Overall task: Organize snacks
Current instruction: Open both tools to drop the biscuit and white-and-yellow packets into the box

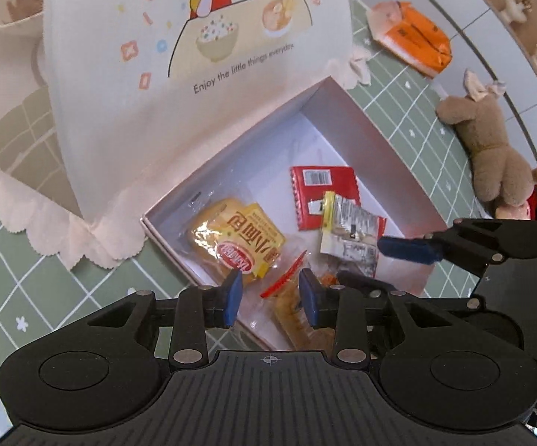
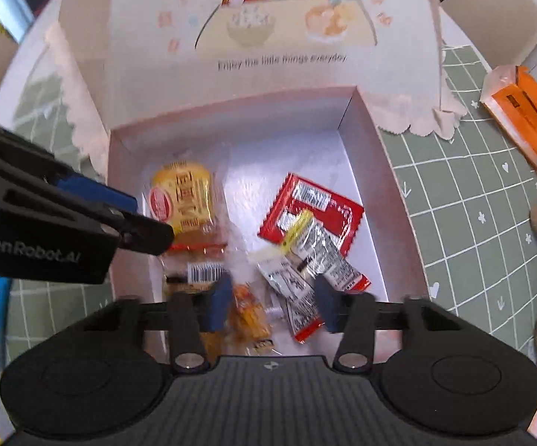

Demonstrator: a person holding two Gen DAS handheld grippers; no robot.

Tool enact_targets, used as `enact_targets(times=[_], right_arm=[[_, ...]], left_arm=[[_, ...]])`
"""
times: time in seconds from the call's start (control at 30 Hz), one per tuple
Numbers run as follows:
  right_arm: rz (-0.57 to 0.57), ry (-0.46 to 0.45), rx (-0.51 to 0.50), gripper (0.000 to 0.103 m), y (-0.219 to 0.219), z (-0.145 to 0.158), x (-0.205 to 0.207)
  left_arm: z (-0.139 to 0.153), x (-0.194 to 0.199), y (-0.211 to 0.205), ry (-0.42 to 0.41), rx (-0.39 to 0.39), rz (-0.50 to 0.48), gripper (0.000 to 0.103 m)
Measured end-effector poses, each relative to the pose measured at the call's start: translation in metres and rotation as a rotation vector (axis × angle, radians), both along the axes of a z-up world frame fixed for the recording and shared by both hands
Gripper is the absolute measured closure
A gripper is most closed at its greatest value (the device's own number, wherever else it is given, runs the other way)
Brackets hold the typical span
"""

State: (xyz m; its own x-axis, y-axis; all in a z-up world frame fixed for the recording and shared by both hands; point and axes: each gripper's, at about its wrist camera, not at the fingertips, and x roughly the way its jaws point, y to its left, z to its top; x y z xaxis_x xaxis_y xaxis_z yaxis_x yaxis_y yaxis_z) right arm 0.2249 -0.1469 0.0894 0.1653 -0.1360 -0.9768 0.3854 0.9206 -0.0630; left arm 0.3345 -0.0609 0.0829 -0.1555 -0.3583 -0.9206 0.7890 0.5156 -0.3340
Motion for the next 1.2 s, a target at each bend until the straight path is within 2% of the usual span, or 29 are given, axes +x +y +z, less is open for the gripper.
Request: enact_targets(times=[0.07,0.1,0.23,0.33,0.77,0.9,1.2], right_arm=[[0.005,0.048,-0.016,0.084,0.002,-0.003,-0.001],[-0.001,0.072,-0.036,0.086,0.002,-0.004,0.0],[-0.057,0.149,-0.059,0.086,-0.002,-0.009,-0.005],[-0.075,0.176,-0.088,0.088,-0.002,-0.01,-0.009],[-0.088,0.164,-0.119,0.09,0.016,0.011,-0.017],[-0.078,0.17,-0.124,0.09,0.024,0.01,-0.015],[-0.049,0.152,-0.117,0.09,0.031,0.016,-0.021]], left_arm=[[-0.002,-0.001,-0.004,0.0,0.022,-0.01,0.066],[-0.004,-0.002,-0.006,0.006,0.031,-0.016,0.066],[-0.01,-0.006,-0.019,0.058,0.053,-0.048,0.066],[-0.011,-0.01,-0.023,0.058,0.061,-0.071,0.066],[-0.007,-0.024,-0.012,0.0,0.07,-0.161,0.066],[-0.004,-0.025,-0.006,-0.002,0.061,-0.158,0.069],[0.017,-0.037,0.01,-0.021,0.033,-0.147,0.07]])
